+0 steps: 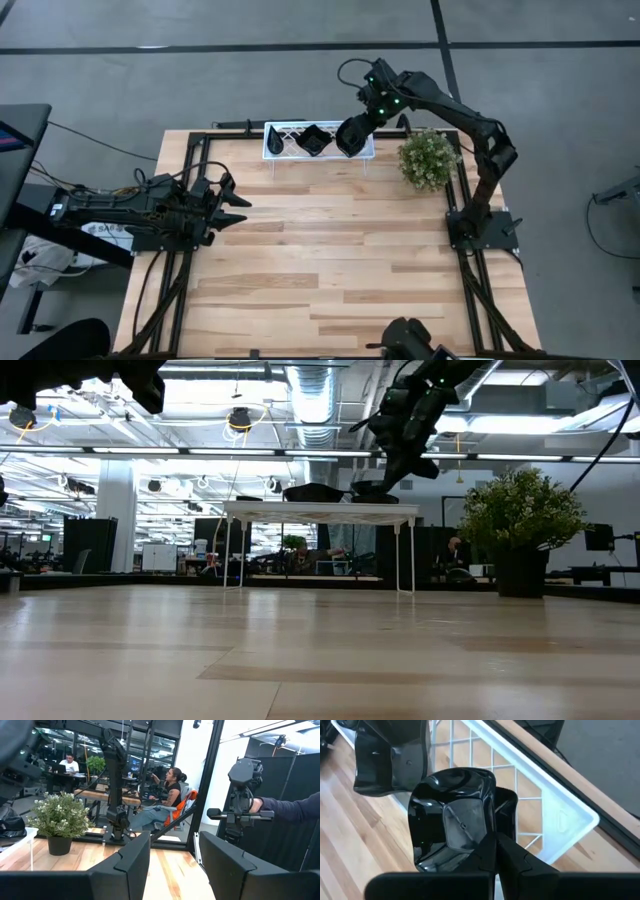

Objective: Pick & Place Mini shaped plates
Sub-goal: Stack the leaf-shaped plate on top of the leaf-shaped plate on the shelf

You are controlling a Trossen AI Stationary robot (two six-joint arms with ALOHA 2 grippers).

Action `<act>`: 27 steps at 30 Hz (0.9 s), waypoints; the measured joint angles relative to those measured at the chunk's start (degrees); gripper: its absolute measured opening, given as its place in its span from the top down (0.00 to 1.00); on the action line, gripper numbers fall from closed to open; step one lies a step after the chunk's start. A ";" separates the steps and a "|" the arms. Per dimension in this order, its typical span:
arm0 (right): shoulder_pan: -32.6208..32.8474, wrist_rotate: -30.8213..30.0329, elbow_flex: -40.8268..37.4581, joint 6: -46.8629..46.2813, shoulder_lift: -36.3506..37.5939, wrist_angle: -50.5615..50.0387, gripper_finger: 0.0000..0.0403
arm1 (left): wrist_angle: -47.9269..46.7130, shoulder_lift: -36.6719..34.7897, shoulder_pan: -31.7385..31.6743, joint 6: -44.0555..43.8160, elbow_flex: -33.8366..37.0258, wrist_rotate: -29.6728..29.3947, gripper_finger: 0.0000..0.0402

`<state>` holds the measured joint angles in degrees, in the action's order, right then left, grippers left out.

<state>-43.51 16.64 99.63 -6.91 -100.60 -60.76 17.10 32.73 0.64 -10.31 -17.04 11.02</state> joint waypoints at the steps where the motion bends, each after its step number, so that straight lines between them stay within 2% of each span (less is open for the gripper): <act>1: -0.11 -0.11 0.00 0.10 -0.06 -0.34 1.00 | -0.04 0.00 0.00 0.00 0.00 0.01 0.57; 27: 0.38 -1.69 -0.50 -0.03 -0.06 -0.23 1.00 | -0.20 0.02 0.00 0.00 0.00 -0.02 0.57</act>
<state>-43.13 14.94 99.13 -6.94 -100.66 -60.99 16.91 32.75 0.64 -10.31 -17.04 11.00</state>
